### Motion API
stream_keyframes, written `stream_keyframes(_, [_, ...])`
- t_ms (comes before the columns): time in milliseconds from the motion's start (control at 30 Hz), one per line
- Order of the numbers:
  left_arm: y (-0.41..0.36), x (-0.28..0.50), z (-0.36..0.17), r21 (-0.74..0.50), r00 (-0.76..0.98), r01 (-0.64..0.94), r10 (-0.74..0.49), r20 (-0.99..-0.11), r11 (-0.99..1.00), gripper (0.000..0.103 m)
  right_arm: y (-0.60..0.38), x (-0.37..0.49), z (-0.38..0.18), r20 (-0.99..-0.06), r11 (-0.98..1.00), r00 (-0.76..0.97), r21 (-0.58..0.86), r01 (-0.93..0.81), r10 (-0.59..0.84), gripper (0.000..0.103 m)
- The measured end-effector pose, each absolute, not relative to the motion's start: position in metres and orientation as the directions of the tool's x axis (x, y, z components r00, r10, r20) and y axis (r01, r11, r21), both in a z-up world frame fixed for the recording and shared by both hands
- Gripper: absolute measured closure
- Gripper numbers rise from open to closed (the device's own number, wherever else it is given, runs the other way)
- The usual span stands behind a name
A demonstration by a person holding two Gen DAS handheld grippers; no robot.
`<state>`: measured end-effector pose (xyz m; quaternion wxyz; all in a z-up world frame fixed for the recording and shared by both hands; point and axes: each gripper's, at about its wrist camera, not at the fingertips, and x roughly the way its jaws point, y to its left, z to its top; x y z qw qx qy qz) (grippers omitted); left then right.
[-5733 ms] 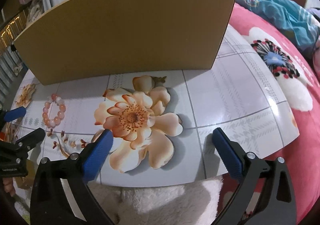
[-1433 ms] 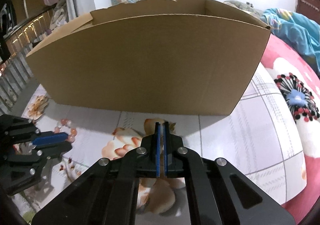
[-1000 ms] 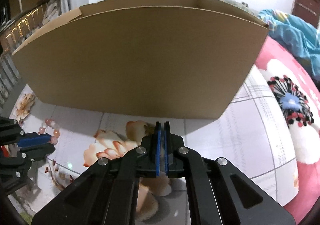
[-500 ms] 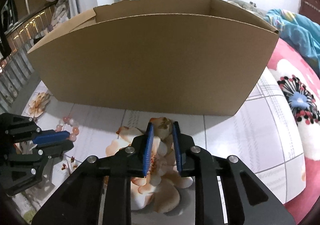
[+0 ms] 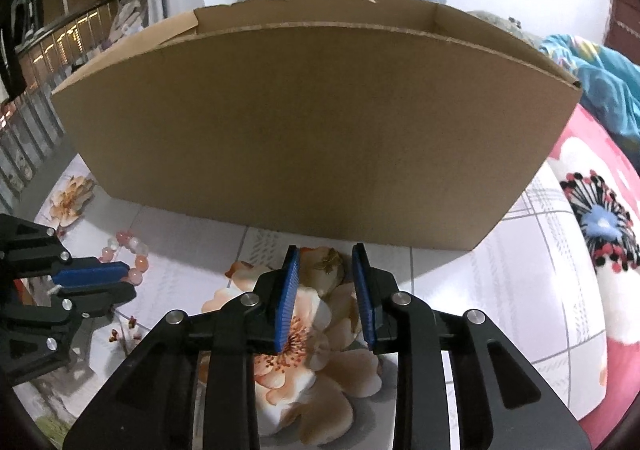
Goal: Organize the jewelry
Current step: 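Hold the bracelet closed in the left gripper while the right gripper closes empty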
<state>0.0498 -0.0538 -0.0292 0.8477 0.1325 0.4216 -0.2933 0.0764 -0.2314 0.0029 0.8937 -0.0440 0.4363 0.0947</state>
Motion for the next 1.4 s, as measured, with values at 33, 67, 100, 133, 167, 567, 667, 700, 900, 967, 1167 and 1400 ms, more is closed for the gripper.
stream_keyframes(33, [-0.054, 0.05, -0.029, -0.023, 0.472, 0.609, -0.386, -0.792, 0.792, 0.093, -0.231, 0.076, 0.003, -0.786, 0.977, 0.603, 0.005, -0.214, 0.136, 0.081])
stream_keyframes(67, [-0.053, 0.05, -0.029, -0.022, 0.473, 0.61, -0.385, -0.792, 0.792, 0.093, -0.232, 0.077, 0.003, -0.787, 0.975, 0.601, 0.004, -0.22, 0.138, 0.083])
stream_keyframes(100, [-0.053, 0.05, -0.029, -0.022, 0.473, 0.609, -0.385, -0.793, 0.793, 0.093, -0.231, 0.078, 0.004, -0.788, 0.974, 0.598, 0.005, -0.227, 0.143, 0.088])
stream_keyframes(133, [-0.055, 0.05, -0.03, -0.021, 0.473, 0.609, -0.384, -0.793, 0.793, 0.093, -0.23, 0.078, 0.004, -0.789, 0.973, 0.597, 0.006, -0.23, 0.146, 0.092])
stream_keyframes(167, [-0.054, 0.05, -0.03, -0.022, 0.473, 0.609, -0.385, -0.793, 0.793, 0.093, -0.229, 0.079, 0.004, -0.789, 0.973, 0.597, 0.006, -0.232, 0.147, 0.092])
stream_keyframes(567, [-0.055, 0.05, -0.03, -0.02, 0.473, 0.61, -0.384, -0.793, 0.793, 0.093, -0.231, 0.075, 0.004, -0.787, 0.972, 0.593, 0.037, -0.233, 0.172, 0.098])
stream_keyframes(667, [-0.055, 0.05, -0.029, -0.02, 0.473, 0.609, -0.384, -0.793, 0.793, 0.093, -0.233, 0.073, 0.005, -0.786, 0.971, 0.591, 0.047, -0.236, 0.182, 0.103])
stream_keyframes(700, [-0.054, 0.05, -0.029, -0.021, 0.473, 0.609, -0.384, -0.793, 0.793, 0.093, -0.237, 0.073, 0.005, -0.787, 0.97, 0.589, 0.052, -0.236, 0.185, 0.103])
stream_keyframes(900, [-0.054, 0.05, -0.03, -0.02, 0.474, 0.61, -0.384, -0.792, 0.793, 0.094, -0.233, 0.063, 0.012, -0.787, 0.969, 0.586, 0.059, -0.239, 0.193, 0.103])
stream_keyframes(967, [-0.055, 0.05, -0.029, -0.02, 0.474, 0.61, -0.384, -0.792, 0.792, 0.094, -0.233, 0.06, 0.014, -0.789, 0.968, 0.583, 0.063, -0.243, 0.197, 0.103])
stream_keyframes(1167, [-0.055, 0.05, -0.029, -0.02, 0.474, 0.61, -0.384, -0.792, 0.792, 0.094, -0.232, 0.062, 0.017, -0.79, 0.969, 0.583, 0.051, -0.243, 0.188, 0.084])
stream_keyframes(1400, [-0.054, 0.049, -0.029, -0.02, 0.474, 0.61, -0.385, -0.792, 0.792, 0.093, -0.233, 0.074, 0.014, -0.78, 0.976, 0.604, 0.038, -0.215, 0.164, 0.074])
